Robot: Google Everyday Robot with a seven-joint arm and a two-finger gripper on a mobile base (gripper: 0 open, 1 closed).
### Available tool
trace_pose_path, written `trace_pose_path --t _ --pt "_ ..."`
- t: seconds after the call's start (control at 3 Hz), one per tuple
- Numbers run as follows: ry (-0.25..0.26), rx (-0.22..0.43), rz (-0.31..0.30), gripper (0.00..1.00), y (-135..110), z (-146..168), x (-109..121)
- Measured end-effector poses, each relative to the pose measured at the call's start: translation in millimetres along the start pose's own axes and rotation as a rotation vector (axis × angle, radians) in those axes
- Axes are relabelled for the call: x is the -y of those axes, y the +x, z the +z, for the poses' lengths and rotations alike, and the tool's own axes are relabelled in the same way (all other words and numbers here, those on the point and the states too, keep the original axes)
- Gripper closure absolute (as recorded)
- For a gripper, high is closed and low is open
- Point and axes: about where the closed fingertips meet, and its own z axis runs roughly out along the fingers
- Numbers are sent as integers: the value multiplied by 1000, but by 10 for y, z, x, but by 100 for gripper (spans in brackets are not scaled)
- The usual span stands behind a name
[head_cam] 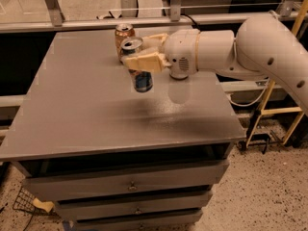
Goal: Place redbull can upright
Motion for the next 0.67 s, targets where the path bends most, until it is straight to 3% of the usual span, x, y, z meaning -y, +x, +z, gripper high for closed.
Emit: trace_pose_path --t 0.67 --pt "17 10 -21 100 247 -78 -60"
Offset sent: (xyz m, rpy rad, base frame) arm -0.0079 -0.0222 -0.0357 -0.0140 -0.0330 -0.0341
